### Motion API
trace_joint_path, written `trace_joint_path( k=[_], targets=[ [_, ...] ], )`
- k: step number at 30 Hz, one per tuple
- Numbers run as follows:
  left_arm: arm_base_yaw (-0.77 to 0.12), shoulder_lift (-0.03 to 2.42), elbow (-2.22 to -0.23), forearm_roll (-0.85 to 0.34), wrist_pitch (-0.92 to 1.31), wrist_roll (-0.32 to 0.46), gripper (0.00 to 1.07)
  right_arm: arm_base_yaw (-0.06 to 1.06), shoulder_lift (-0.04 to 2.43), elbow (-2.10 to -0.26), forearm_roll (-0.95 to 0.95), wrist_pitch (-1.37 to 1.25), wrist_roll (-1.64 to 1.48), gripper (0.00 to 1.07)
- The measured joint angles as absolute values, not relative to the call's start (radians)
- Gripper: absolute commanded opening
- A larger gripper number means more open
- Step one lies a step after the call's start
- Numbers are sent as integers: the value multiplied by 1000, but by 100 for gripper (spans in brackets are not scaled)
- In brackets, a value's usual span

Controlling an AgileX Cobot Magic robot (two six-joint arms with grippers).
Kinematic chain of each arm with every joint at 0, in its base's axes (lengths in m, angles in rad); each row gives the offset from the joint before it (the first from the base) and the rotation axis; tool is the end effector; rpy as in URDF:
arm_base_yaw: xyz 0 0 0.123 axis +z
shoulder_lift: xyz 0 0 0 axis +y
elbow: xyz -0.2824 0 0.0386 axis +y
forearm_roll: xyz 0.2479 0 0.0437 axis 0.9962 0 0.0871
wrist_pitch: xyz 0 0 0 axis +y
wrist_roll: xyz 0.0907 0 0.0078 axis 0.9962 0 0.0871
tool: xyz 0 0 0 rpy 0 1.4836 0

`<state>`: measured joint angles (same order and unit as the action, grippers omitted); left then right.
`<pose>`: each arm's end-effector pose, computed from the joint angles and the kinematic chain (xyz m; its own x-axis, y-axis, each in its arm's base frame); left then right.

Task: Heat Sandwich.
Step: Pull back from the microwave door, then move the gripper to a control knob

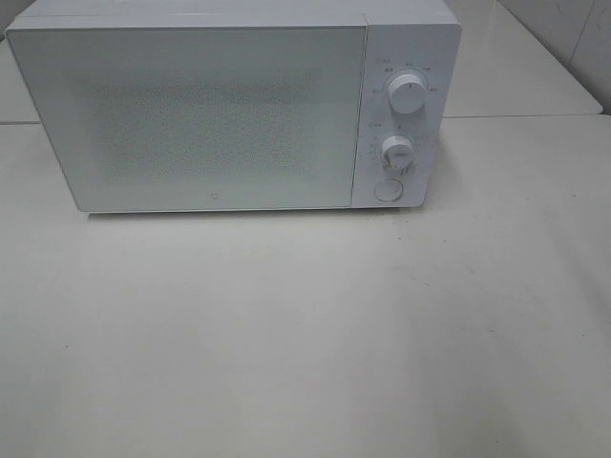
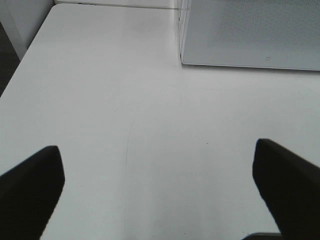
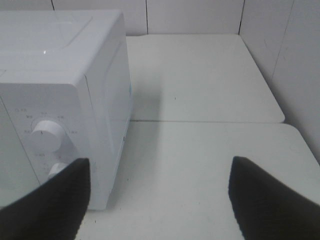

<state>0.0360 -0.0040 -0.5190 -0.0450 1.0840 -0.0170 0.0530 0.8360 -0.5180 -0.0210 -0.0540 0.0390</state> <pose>-0.0086 -0.0039 0.2806 -0.4553 -0.0544 -0.8887 -0.0179 0.9985 -0.0520 0.1778 0.0095 0.3063 -0.1766 0.0087 -0.9842 -0.0509 0.9985 0.0179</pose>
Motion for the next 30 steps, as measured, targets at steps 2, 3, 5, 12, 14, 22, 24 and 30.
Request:
trace_joint_path(
  k=[2,3,5,12,14,22,24,30],
  targets=[
    [36,-4,-519,-45,1084,-17,98,53,874,-518,-21,-135,39,74],
    [36,-4,-519,-45,1084,-17,98,53,888,-518,-21,-157,39,74],
    [36,-4,-519,-45,1084,-17,98,53,899,-518,-21,-184,39,74],
    [36,-4,-519,-45,1084,-17,98,53,1023,-473,-22,-398,38,74],
    [36,-4,-519,-45,1084,-17,98,53,1034,-459,-22,-426,38,74],
    [36,-4,-519,-45,1084,-17,98,58,1133,-313,129,-719,12,74],
    [36,-4,-519,-45,1084,-17,98,64,1143,-304,148,-741,6,74],
    [36,-4,-519,-45,1084,-17,98,209,1244,-272,291,-848,-113,74]
  ],
)
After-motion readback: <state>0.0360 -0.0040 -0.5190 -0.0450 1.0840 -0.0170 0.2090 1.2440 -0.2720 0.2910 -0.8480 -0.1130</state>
